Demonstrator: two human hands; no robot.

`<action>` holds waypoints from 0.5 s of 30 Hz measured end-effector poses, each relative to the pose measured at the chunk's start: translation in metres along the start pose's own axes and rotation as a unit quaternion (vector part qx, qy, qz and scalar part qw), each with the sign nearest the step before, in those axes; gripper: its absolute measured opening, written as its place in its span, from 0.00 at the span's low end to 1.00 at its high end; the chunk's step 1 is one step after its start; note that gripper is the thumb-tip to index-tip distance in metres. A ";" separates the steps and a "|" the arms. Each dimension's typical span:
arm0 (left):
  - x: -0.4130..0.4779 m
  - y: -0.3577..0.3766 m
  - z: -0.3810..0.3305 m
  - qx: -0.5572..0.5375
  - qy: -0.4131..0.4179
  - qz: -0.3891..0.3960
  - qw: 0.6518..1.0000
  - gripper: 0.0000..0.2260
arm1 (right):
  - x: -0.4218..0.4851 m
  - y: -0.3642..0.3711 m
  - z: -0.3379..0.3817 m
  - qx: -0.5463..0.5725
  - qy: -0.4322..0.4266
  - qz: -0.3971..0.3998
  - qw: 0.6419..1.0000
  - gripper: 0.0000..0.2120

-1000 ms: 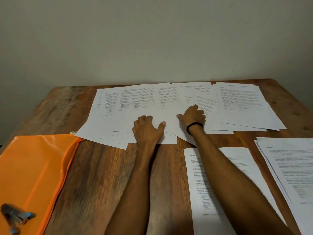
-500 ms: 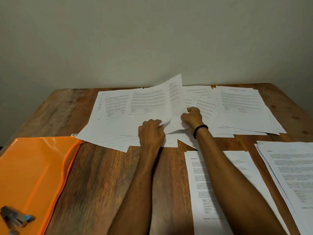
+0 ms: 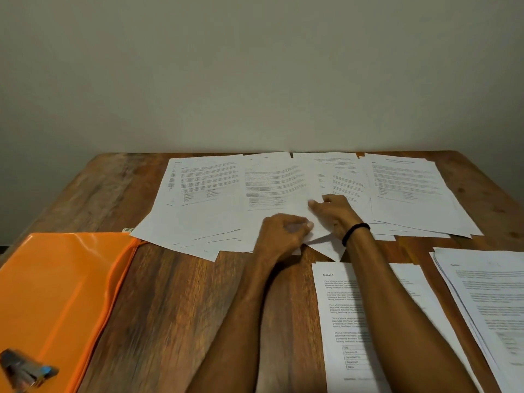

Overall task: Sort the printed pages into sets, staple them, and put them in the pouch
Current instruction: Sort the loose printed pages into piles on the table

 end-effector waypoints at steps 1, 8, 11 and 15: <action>0.002 -0.007 0.000 -0.025 0.005 -0.064 0.998 0.11 | 0.001 -0.004 0.000 -0.012 -0.031 -0.025 0.999 0.04; 0.015 -0.048 0.024 -0.188 -0.100 -0.217 0.953 0.29 | -0.010 -0.052 0.008 0.104 -0.037 0.021 0.994 0.10; 0.018 -0.038 0.025 -0.347 -0.126 -0.089 0.925 0.29 | -0.019 -0.077 0.003 0.130 -0.042 0.112 0.984 0.13; 0.016 -0.024 0.020 -0.459 -0.111 0.006 0.882 0.16 | -0.019 -0.088 -0.018 0.080 -0.017 0.165 0.983 0.19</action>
Point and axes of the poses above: each hand's wrist, its own x-axis towards the middle knuckle, its own y-axis out of the palm, z = x × y, the point moved 3 cm from there along x, towards the middle knuckle, and after that the axes turned 4 degrees about -y, right-handed, at the moved point
